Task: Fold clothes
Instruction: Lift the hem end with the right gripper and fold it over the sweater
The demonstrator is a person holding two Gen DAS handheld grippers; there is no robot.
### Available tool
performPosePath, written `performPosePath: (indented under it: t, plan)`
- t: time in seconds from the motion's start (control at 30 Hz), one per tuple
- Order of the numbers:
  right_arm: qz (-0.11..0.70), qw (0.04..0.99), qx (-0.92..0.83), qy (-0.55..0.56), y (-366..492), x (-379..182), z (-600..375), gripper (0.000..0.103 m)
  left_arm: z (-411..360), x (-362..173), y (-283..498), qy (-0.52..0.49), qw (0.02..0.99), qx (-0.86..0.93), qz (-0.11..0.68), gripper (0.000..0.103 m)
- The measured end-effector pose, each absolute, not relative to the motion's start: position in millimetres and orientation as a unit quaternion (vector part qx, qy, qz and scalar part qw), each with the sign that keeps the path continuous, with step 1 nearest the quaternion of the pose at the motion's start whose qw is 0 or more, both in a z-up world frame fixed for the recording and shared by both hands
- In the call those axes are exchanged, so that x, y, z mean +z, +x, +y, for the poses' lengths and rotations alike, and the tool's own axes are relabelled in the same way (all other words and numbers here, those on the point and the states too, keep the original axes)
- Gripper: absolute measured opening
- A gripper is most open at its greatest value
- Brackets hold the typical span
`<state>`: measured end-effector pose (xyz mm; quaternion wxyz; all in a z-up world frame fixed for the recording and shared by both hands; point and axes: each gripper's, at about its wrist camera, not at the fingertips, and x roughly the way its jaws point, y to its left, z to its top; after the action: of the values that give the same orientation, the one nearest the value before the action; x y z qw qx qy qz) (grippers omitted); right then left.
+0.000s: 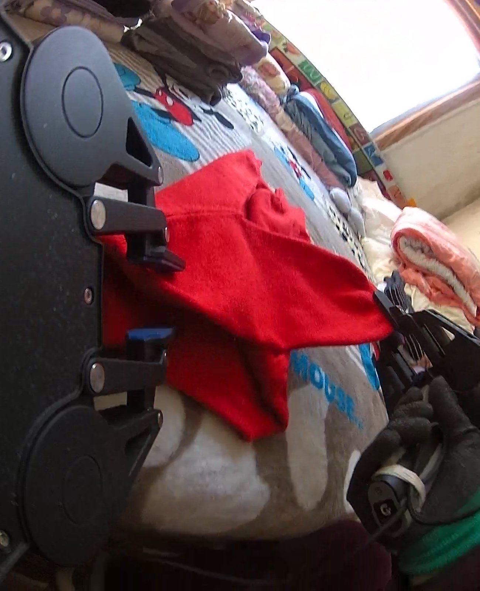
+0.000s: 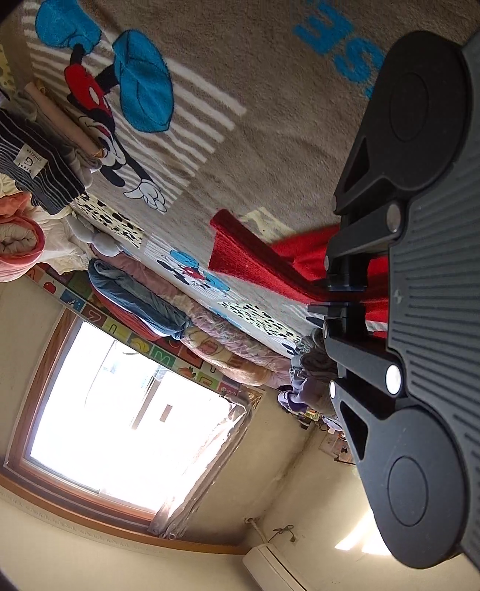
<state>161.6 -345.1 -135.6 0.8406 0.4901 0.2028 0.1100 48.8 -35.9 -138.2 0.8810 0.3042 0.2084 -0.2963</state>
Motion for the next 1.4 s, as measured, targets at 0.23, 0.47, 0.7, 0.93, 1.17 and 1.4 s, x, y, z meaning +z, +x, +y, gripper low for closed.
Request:
performPosePath:
  t: [0.23,0.47,0.7,0.93,1.17,1.4]
  plan:
    - [0.218,0.837,0.101,0.491,159.0,-153.5,-353.9,0.007,52.8,-88.1,66.9,0.090,0.930,-0.291,0.205,0.035]
    - [0.215,0.845,0.113,0.477,162.6,-147.6,-352.5,0.007,57.3,-94.9,84.4,0.066,0.939,-0.253,0.223,0.025]
    - [0.216,0.849,0.121,0.466,167.1,-137.4,-351.9,0.007,4.3,-136.7,85.6,0.140,0.899,-0.301,0.287,0.019]
    - [0.224,0.854,0.130,0.451,172.1,-127.7,-350.3,0.007,21.0,-113.0,84.8,0.095,0.910,-0.310,0.259,0.020]
    - [0.231,0.862,0.133,0.430,175.7,-110.7,-343.1,0.007,3.3,-130.8,103.8,0.123,0.893,-0.313,0.299,0.020]
    - [0.257,0.879,0.112,0.387,181.3,-89.2,-330.8,0.007,21.6,-105.7,104.5,0.077,0.896,-0.356,0.255,0.025]
